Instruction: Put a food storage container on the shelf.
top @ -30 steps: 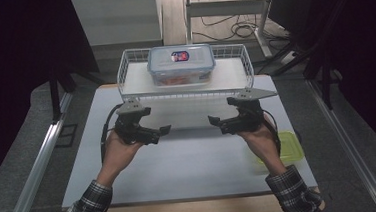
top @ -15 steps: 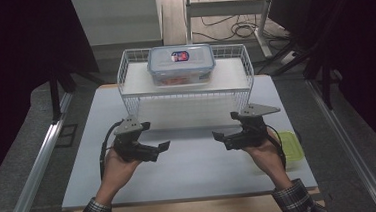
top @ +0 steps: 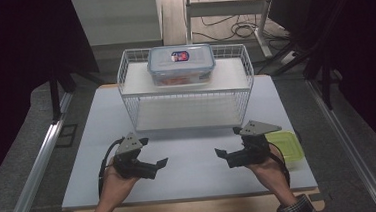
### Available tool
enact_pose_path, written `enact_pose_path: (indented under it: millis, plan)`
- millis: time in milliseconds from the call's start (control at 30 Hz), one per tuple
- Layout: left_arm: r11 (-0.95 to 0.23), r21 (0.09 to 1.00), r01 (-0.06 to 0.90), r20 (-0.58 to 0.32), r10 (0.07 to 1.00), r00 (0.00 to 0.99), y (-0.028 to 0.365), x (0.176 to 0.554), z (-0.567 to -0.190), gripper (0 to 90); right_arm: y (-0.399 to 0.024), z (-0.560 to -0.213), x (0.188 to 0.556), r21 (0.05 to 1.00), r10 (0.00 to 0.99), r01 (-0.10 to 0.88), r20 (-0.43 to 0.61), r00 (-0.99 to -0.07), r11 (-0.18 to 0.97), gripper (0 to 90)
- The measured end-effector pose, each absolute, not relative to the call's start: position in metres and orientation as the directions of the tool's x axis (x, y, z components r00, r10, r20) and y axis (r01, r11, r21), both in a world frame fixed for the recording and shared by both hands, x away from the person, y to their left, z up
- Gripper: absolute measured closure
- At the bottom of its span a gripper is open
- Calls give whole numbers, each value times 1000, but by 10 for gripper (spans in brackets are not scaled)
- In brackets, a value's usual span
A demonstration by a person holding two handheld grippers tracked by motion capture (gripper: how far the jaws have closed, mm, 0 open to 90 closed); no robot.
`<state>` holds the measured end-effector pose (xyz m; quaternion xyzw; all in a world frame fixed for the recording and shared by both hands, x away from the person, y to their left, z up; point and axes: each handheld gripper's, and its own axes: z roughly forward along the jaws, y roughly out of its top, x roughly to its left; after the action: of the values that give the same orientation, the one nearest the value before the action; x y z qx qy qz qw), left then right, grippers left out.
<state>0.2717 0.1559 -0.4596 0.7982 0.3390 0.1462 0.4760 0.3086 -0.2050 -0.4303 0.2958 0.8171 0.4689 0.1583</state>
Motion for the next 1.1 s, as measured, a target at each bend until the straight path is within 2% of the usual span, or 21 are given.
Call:
enact_pose_path:
  millis: [367, 1100]
  plan:
    - [-308, 866, 394, -91, 677, 730, 156, 249, -478, 46, -209, -456, 293, 855, 634, 350, 32, -773, 384, 41]
    - [-370, 822, 433, -64, 695, 717, 159, 236, -507, 39, -216, -486, 287, 799, 664, 413, 23, -747, 436, 22]
